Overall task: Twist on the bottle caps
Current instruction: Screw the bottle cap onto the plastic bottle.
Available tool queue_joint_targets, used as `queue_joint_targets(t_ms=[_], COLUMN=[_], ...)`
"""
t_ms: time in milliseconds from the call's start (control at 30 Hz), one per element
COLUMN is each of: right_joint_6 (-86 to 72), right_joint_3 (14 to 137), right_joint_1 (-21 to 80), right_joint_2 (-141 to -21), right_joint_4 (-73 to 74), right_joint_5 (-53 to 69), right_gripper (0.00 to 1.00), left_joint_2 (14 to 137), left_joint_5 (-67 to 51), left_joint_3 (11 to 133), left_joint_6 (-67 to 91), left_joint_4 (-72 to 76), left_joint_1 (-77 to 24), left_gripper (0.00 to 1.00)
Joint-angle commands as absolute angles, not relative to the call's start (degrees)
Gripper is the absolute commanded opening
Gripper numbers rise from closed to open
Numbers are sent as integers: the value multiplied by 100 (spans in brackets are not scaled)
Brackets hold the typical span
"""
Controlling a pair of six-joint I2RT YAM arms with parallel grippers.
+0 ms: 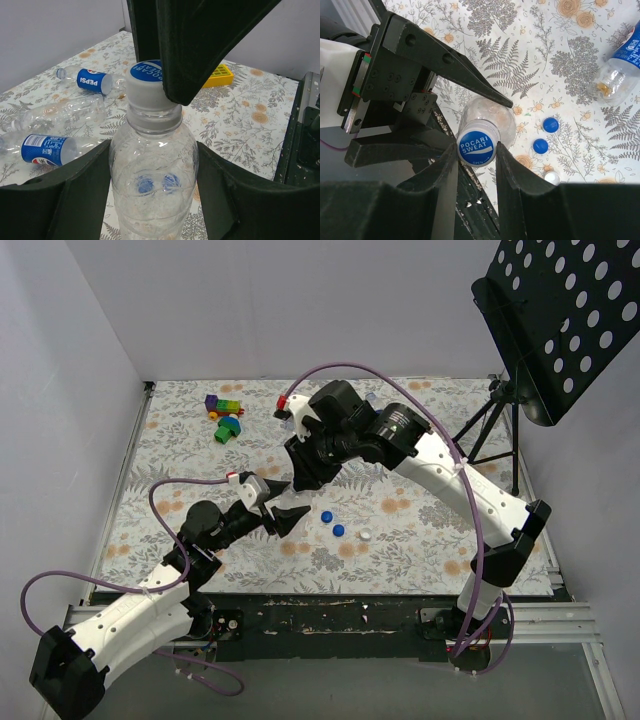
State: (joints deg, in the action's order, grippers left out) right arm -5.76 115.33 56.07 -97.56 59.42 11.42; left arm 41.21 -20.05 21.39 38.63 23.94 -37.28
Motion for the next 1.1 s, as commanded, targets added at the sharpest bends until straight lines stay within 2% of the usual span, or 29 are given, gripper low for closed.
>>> queue_joint_targets(t_ms=[0, 400, 467, 600, 733, 933, 1067], right_joint_6=[-404, -642, -598, -413, -194, 351, 720], right_joint_3=[11566, 11435, 11478, 11619, 11908, 12208, 12006], right_joint_1=[5730, 5669, 5669, 5669, 5660, 5485, 5090], right_joint_2=[-9879, -9914, -9853, -9625, -9396, -9176, -8851], right_joint_4=[6126, 6047, 6021, 5880, 5985, 6415, 6258], right_joint_5=[975, 1099, 1099, 1055, 993, 1256, 1861], right_gripper=[19, 22, 28, 51, 63, 67, 65], left_joint_2=[4008, 3656, 3665, 3761, 3841, 4183, 4447], left_joint_5=[-1784, -2101, -2048, -1873, -1741, -1634, -2064], left_joint_3=[2558, 2276, 2329, 2478, 2593, 3076, 3471], left_joint_6=[3920, 3850, 3841, 3806, 3770, 3779, 3665], left_joint_4=[2830, 3217, 3051, 2656, 2426, 1671, 1126], left_joint_1=[-3744, -3744, -3744, -3735, -3735, -3744, -3735], left_gripper=[0, 0, 0, 0, 0, 0, 0])
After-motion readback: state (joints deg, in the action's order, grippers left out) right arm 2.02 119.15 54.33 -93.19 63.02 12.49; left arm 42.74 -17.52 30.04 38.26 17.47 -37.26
